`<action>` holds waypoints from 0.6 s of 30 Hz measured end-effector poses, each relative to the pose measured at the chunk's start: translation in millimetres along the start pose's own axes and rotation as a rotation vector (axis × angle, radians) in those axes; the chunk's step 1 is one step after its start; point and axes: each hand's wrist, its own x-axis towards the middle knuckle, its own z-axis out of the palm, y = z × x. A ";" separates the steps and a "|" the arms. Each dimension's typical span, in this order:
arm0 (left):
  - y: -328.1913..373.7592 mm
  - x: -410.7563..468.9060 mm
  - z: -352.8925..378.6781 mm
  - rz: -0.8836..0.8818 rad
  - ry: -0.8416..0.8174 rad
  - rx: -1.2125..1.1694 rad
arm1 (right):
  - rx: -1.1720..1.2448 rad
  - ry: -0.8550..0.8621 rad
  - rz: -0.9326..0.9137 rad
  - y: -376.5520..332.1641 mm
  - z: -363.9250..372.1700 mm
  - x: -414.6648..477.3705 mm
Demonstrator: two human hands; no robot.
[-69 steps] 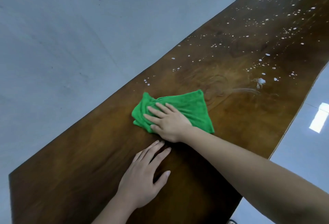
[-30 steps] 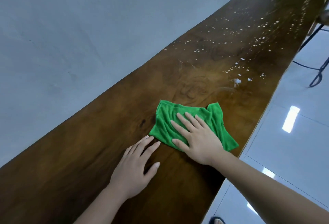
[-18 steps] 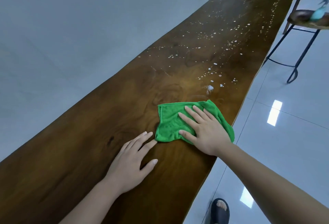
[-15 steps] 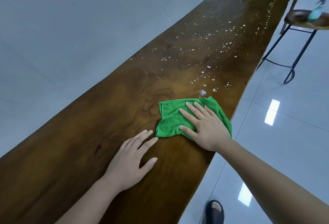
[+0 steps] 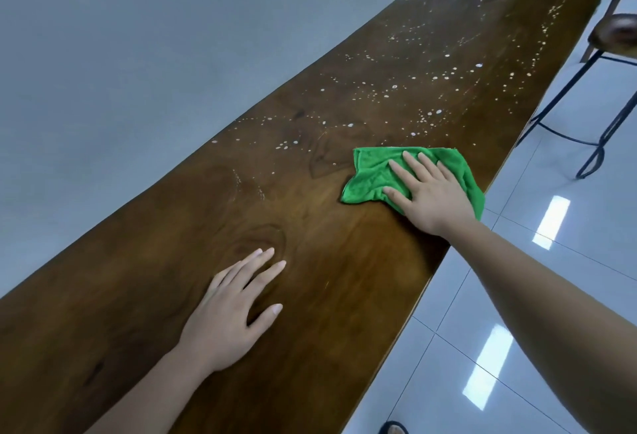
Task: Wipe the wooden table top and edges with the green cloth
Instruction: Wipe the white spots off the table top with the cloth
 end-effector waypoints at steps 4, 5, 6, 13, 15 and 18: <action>1.0 -0.5 -0.3 -0.006 -0.003 0.005 | -0.001 -0.021 0.089 10.5 -9.1 37.3; 1.1 0.0 -0.4 -0.009 -0.008 0.012 | -0.004 -0.025 0.107 8.8 -9.4 41.5; 1.5 0.2 -0.9 -0.012 -0.014 0.018 | -0.006 -0.032 0.116 5.7 -9.1 43.3; 1.9 1.6 -1.6 -0.005 -0.017 0.030 | -0.032 -0.098 -0.100 -79.2 11.4 -13.3; 2.1 1.8 -2.5 0.007 -0.024 0.033 | -0.017 -0.116 -0.196 -119.2 19.2 -38.9; 3.2 0.8 -4.1 0.010 -0.046 0.059 | 0.007 -0.134 -0.352 -167.2 29.8 -59.4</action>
